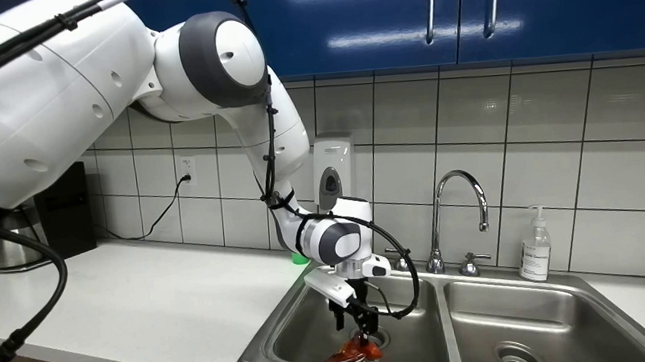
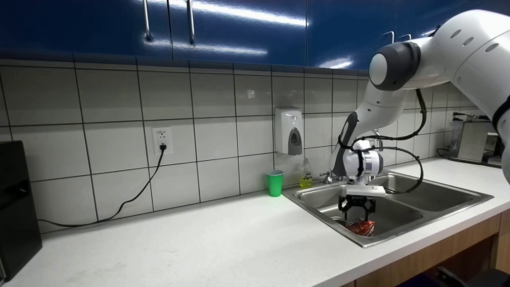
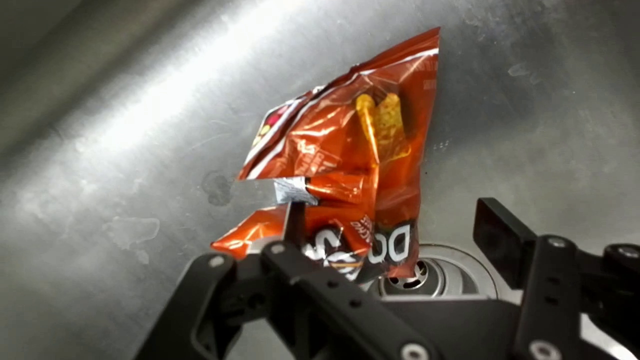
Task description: Put the red packet in the left sink
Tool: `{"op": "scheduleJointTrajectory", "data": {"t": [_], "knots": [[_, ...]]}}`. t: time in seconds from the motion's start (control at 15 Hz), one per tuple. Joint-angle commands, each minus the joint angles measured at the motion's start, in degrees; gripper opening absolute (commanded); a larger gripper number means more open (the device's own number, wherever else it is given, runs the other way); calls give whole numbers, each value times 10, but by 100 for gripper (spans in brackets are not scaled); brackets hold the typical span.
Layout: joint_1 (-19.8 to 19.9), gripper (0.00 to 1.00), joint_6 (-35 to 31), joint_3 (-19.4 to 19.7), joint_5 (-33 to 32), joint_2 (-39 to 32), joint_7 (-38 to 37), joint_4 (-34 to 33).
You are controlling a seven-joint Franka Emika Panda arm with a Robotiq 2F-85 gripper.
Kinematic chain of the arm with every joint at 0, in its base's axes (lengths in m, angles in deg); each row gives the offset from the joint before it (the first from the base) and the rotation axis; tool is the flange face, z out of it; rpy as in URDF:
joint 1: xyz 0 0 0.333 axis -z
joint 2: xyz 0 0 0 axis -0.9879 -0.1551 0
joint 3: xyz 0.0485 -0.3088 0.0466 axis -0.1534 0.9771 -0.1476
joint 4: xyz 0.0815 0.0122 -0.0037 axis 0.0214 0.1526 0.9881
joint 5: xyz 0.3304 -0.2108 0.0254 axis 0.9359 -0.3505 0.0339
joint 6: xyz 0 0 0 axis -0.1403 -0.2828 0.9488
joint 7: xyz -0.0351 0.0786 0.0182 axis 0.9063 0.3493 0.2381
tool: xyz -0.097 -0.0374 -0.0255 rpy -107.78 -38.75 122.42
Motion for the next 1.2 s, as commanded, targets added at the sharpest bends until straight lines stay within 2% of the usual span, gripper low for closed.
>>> {"op": "scheduleJointTrajectory", "data": {"t": [0.0,0.47,1.13], "knots": [[11,100,-7,-14,5,45,-6,31],[5,100,-1,-19,-2,128,9,88],[-52,100,59,-17,-98,258,43,210]]}}
